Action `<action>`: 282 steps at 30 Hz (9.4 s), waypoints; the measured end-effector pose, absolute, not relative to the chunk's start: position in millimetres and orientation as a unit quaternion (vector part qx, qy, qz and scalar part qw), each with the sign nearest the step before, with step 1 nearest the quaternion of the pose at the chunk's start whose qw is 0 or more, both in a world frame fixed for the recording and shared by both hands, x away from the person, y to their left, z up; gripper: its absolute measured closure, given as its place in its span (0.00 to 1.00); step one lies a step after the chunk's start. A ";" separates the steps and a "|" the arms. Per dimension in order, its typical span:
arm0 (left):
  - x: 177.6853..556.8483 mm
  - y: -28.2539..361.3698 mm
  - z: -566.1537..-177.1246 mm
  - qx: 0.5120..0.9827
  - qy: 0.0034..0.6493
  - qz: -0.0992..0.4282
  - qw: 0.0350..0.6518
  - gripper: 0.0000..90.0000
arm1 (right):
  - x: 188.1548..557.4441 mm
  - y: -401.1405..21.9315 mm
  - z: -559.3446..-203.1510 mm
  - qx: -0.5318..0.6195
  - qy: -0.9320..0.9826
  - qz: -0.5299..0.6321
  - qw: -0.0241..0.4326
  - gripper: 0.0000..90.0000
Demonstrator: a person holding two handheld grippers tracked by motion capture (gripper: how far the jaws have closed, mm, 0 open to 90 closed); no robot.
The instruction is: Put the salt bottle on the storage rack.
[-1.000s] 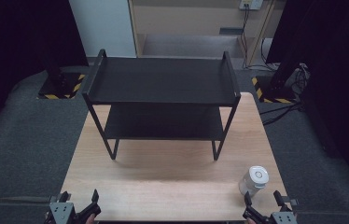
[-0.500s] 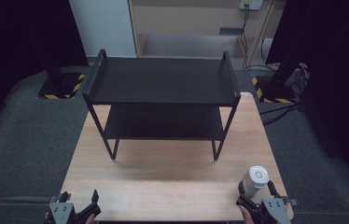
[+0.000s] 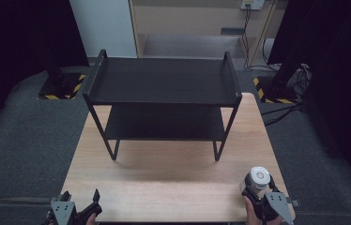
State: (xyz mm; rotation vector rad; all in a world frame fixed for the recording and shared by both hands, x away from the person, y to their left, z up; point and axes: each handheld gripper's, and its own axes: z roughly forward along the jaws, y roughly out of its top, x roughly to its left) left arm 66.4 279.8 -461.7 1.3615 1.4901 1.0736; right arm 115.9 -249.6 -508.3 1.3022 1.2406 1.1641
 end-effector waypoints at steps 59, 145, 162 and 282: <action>52.4 289.0 -456.9 0.535 0.586 0.419 0.442 0.05 | 150.6 -165.7 -377.6 0.425 0.575 0.583 0.386 0.35; 65.6 330.2 -463.0 0.518 0.598 0.407 0.455 0.05 | 263.6 -93.4 -347.0 0.466 0.567 0.525 0.430 0.35; 62.1 331.7 -462.5 0.516 0.600 0.407 0.456 0.05 | 264.4 -98.1 -351.6 0.459 0.557 0.542 0.430 0.14; 78.0 307.4 -454.4 0.536 0.572 0.440 0.438 0.03 | 99.4 -250.6 -490.3 0.485 0.538 0.539 0.430 0.06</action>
